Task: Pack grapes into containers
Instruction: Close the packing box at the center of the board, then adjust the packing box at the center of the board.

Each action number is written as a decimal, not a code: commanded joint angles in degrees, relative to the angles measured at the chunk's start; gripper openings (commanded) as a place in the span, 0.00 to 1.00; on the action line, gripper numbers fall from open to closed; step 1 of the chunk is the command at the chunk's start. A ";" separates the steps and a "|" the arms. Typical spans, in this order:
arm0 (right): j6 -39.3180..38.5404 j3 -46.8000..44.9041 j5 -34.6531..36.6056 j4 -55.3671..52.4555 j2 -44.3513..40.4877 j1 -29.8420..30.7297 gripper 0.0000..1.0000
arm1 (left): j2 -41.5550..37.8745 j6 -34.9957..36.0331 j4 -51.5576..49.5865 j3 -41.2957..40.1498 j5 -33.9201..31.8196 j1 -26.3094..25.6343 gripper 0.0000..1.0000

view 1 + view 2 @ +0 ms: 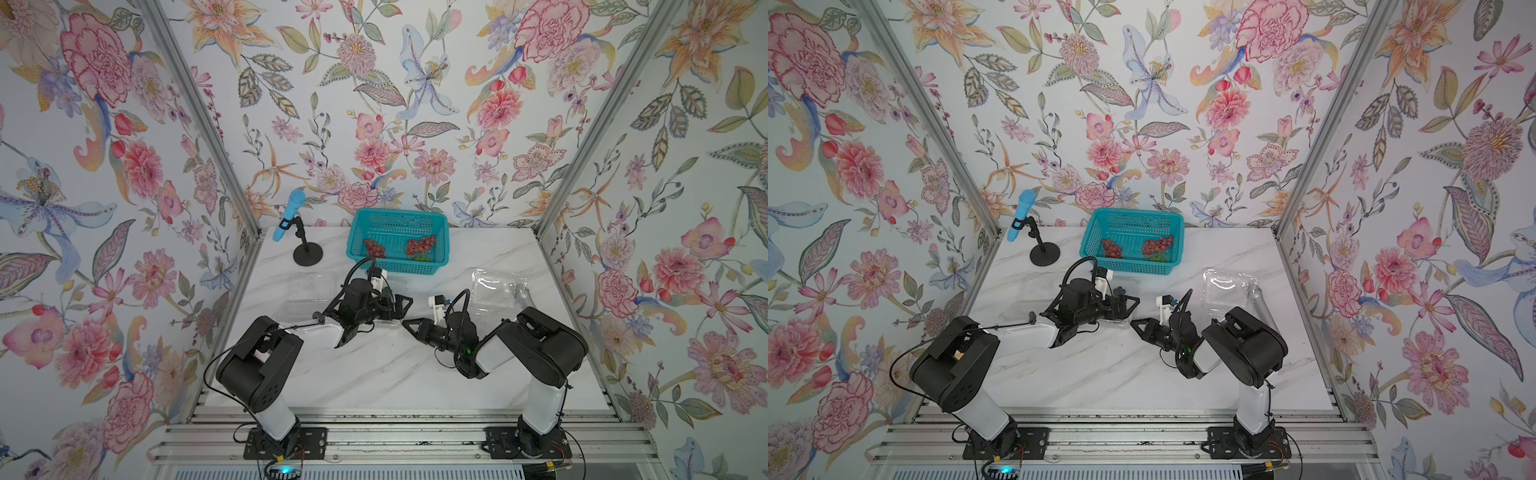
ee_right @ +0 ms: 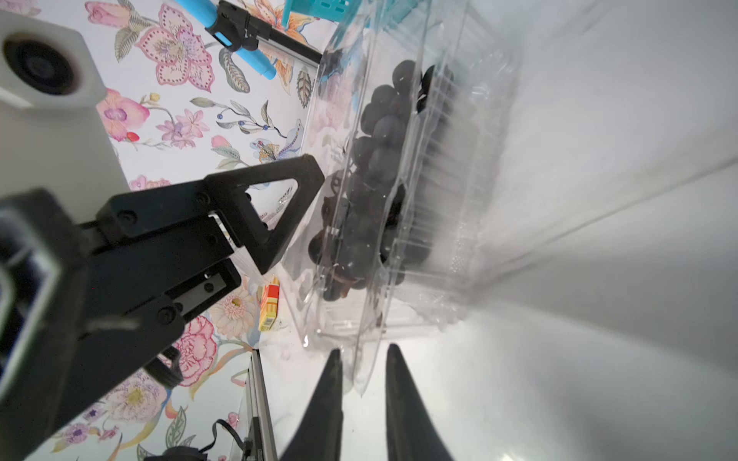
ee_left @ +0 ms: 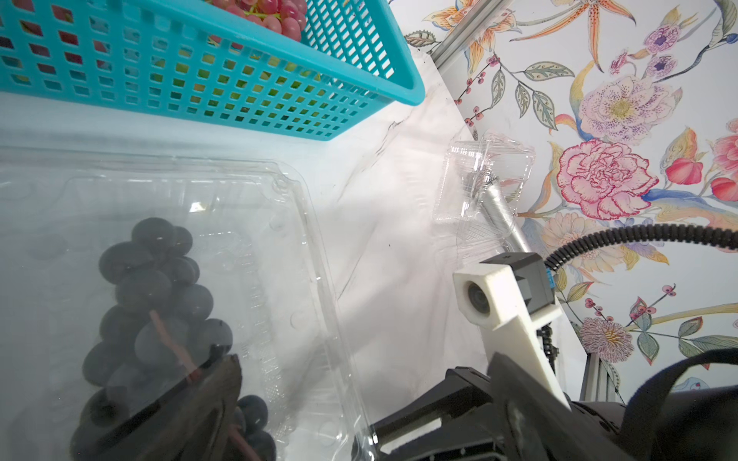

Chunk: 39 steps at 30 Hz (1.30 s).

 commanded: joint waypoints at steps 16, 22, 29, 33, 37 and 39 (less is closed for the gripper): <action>-10.52 14.59 -5.27 -29.01 -5.68 -11.75 0.81 | -11.12 5.11 -8.64 2.46 -2.23 5.17 1.00; -9.21 18.84 -4.73 -29.72 -2.05 -7.29 0.84 | -13.78 4.80 -9.45 0.46 -2.84 8.20 1.00; -3.79 21.86 -2.56 -24.32 2.65 0.91 0.83 | -15.98 5.89 -11.72 -0.07 -2.79 11.20 1.00; -0.98 24.29 -0.99 -23.33 5.13 4.94 0.81 | -16.75 6.07 -12.25 -0.43 -2.40 12.41 1.00; -0.33 23.17 -2.19 -22.27 4.61 4.81 0.82 | -16.90 6.36 -12.63 -0.36 -2.26 12.69 1.00; -0.66 20.37 -1.66 -21.91 2.24 2.59 0.82 | -16.41 6.12 -12.30 -0.35 -1.57 12.69 1.00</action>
